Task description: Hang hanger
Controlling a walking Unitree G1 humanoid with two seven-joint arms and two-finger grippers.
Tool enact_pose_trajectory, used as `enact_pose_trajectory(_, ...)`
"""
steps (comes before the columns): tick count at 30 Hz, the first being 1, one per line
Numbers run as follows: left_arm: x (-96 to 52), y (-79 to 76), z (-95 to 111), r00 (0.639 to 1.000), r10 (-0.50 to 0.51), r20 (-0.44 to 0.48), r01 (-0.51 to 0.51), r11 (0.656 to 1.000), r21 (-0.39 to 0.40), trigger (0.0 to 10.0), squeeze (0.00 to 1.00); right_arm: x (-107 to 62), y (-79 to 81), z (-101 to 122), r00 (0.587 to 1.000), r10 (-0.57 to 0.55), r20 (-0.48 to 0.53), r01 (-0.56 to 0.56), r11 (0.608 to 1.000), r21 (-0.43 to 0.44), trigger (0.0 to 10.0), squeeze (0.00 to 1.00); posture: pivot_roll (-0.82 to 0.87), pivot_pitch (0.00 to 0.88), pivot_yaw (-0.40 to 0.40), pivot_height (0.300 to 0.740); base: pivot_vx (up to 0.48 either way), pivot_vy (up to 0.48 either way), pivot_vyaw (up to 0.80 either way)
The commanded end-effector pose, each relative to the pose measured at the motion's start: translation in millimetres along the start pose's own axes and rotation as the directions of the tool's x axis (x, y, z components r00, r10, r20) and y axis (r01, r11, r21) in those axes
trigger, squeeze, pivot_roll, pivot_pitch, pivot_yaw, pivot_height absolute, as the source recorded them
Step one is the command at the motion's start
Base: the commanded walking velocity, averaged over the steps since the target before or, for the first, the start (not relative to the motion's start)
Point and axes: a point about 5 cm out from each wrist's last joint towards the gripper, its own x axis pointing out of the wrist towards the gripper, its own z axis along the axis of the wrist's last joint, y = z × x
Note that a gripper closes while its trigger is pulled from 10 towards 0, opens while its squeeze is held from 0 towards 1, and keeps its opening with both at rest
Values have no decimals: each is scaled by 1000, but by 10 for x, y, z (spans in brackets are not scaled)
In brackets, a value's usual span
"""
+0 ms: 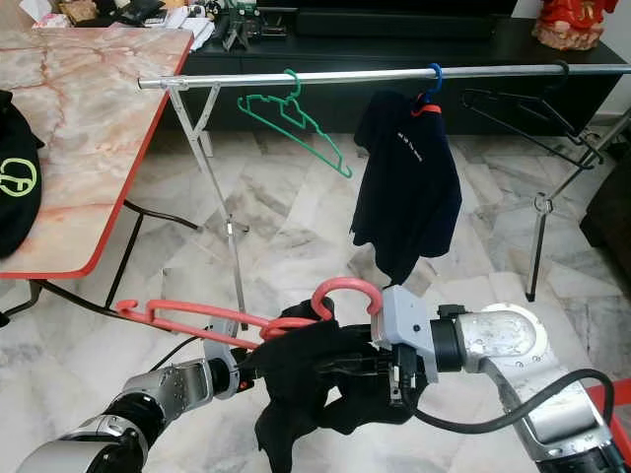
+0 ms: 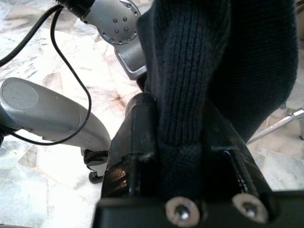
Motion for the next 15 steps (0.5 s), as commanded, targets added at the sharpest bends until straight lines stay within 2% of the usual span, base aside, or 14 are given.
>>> enact_pose_trajectory(1,-15,36,-63,1000,6,-17,-6,1000,1,0,0,11,-8,61,1000,8,13,-7,999,-39,0,0,-109,198,-12,740,0,0,0)
enact_pose_trajectory(15,-20,42,-12,1000,14,22,-14,1000,-2,0,0,3,-48,33,1000,-10,3,10,999,-38,0,0,-103,202,-12,740,0,0,0)
